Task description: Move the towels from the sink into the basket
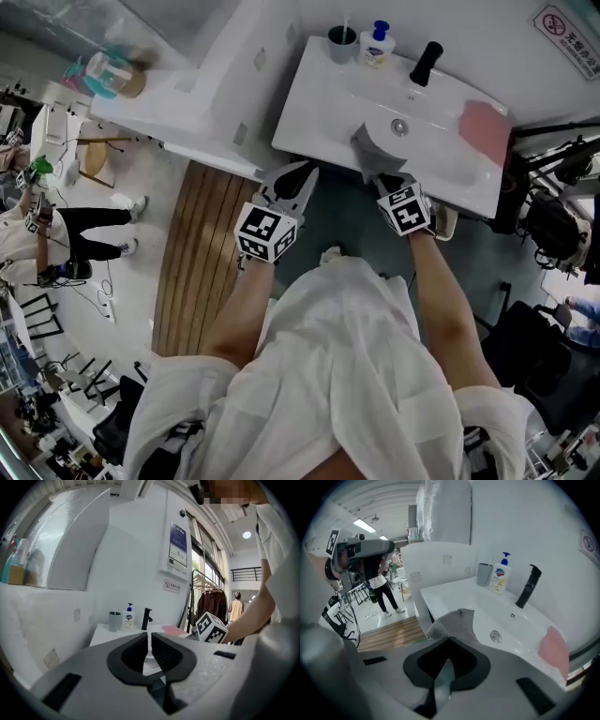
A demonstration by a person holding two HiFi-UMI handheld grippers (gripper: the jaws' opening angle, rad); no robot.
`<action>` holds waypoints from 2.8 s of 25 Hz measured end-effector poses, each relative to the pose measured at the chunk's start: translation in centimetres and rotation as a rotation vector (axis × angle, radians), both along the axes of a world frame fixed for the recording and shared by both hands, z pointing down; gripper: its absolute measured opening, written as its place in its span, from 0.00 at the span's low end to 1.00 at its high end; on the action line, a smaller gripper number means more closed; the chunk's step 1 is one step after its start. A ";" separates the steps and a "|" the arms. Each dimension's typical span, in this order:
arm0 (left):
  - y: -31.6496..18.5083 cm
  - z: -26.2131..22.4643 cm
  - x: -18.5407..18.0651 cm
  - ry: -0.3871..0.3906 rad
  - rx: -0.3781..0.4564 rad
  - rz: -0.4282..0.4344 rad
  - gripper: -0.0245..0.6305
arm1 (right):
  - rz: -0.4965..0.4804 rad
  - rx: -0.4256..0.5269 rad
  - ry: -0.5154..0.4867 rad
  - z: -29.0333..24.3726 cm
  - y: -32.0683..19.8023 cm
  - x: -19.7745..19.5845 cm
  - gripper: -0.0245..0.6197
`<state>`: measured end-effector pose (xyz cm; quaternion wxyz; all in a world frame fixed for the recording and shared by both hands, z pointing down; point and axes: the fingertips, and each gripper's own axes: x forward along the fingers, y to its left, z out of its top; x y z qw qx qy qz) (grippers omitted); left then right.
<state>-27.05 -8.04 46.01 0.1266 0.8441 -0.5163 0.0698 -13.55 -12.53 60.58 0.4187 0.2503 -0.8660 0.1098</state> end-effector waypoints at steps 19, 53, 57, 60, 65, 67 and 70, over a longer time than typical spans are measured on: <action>2.0 -0.6 21.2 0.010 0.001 0.176 0.08 | 0.173 0.061 -0.118 -6.0 5.8 21.4 0.09; 2.5 3.1 23.9 -0.024 -0.064 0.116 0.08 | 0.248 -0.133 -0.031 4.0 3.8 27.3 0.25; 2.0 2.9 24.0 -0.022 -0.061 0.122 0.08 | 0.273 -0.118 -0.046 3.3 3.5 27.8 0.24; 1.7 2.8 24.3 -0.021 -0.057 0.129 0.09 | 0.286 -0.097 -0.070 2.3 3.3 28.1 0.24; 1.7 2.2 25.5 -0.021 -0.045 0.145 0.08 | 0.307 -0.062 -0.112 0.4 3.7 29.2 0.24; 1.7 1.8 26.2 -0.022 -0.038 0.150 0.08 | 0.315 -0.048 -0.127 -0.4 4.0 29.9 0.24; 1.9 1.2 27.4 -0.026 -0.024 0.156 0.08 | 0.325 -0.026 -0.151 -1.5 4.7 31.2 0.24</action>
